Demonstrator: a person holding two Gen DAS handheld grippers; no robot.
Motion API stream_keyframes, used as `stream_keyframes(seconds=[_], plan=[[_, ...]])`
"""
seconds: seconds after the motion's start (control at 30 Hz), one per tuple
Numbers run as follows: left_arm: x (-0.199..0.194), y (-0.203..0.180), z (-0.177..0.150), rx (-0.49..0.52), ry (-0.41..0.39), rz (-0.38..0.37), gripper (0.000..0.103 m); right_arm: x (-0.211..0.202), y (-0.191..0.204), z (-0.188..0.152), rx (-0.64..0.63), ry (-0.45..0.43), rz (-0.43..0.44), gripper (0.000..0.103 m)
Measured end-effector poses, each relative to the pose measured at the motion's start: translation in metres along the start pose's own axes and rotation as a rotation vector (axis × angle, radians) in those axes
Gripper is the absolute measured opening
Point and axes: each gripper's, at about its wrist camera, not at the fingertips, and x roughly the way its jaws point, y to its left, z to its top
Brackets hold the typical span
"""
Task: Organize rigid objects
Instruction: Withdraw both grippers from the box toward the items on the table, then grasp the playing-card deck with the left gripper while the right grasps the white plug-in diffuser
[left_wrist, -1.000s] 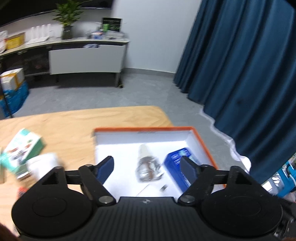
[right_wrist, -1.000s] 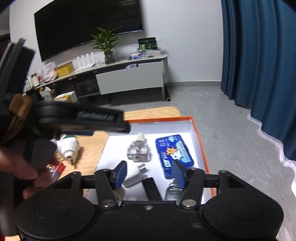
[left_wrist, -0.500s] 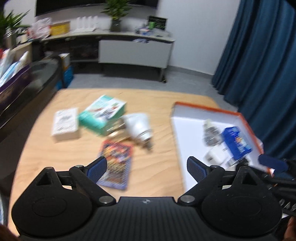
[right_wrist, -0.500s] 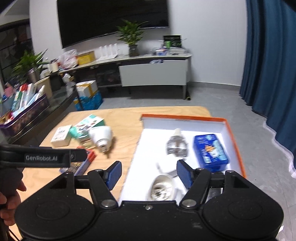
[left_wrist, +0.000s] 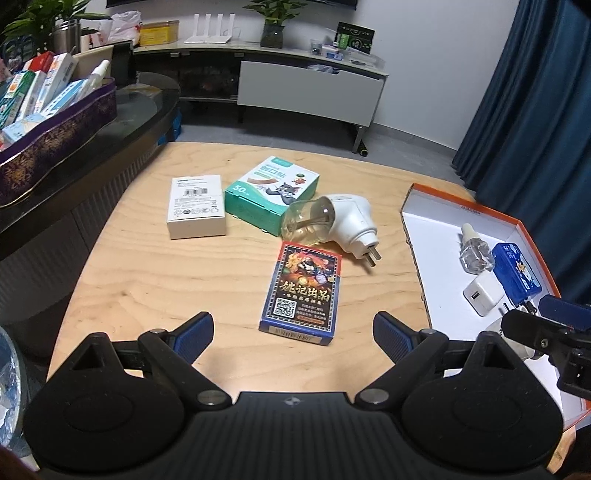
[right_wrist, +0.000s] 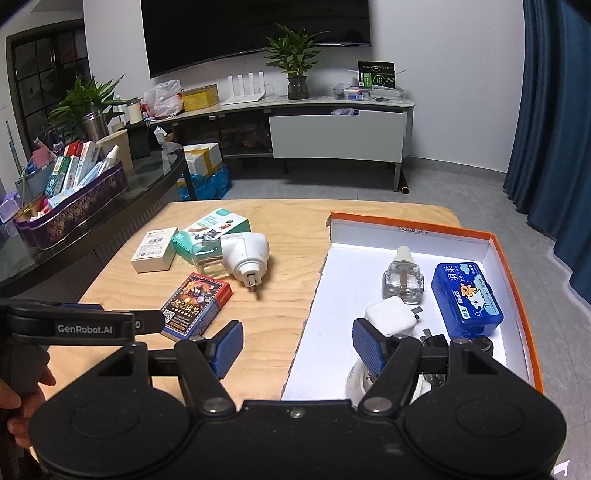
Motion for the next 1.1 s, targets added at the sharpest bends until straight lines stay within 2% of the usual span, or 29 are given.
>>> stream_keyframes(seconds=[0.8, 1.1], plan=[[0.056, -0.009, 0.010, 0.034, 0.047, 0.008, 0.095, 0.025, -0.013, 0.000, 0.022, 0.036, -0.008, 0.079], [0.066, -0.015, 0.015, 0.085, 0.055, 0.025, 0.095, 0.033, -0.016, 0.001, 0.027, 0.046, -0.012, 0.079]])
